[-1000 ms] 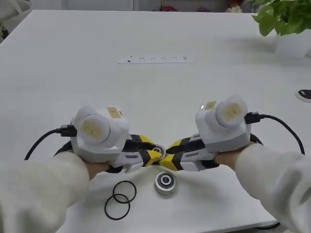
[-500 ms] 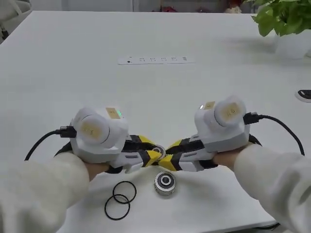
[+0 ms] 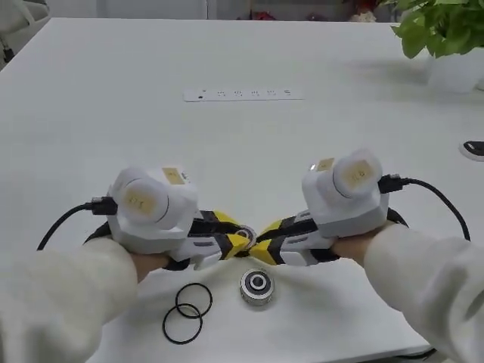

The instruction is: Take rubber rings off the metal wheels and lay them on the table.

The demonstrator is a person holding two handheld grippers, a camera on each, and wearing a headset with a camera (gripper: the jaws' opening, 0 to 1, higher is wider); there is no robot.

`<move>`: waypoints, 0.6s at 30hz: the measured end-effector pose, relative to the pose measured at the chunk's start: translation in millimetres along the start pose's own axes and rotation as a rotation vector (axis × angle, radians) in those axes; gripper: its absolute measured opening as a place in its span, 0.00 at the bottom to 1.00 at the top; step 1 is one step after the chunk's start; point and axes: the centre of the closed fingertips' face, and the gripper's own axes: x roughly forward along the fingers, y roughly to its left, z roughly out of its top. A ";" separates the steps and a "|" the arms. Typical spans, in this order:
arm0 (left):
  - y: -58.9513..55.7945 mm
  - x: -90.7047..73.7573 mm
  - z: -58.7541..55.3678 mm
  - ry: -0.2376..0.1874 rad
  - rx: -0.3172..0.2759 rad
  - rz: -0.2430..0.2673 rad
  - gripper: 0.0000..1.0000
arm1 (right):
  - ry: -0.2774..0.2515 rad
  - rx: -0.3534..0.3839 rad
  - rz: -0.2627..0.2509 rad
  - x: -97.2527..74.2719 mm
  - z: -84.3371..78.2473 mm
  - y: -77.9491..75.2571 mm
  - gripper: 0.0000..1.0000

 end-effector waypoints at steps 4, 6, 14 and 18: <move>-0.2 -0.4 -0.2 -0.002 0.010 0.000 0.14 | 0.004 -0.009 -0.004 -0.4 0.2 0.3 0.08; -0.1 -0.2 -0.1 -0.002 0.012 -0.001 0.14 | 0.000 -0.014 -0.011 -0.3 0.5 -0.1 0.09; -0.2 0.5 0.2 -0.005 0.010 -0.002 0.15 | -0.031 -0.023 -0.040 8.0 7.0 -0.3 0.25; 0.2 1.0 0.6 -0.008 0.007 0.001 0.15 | -0.040 -0.026 -0.034 8.4 9.6 0.9 0.23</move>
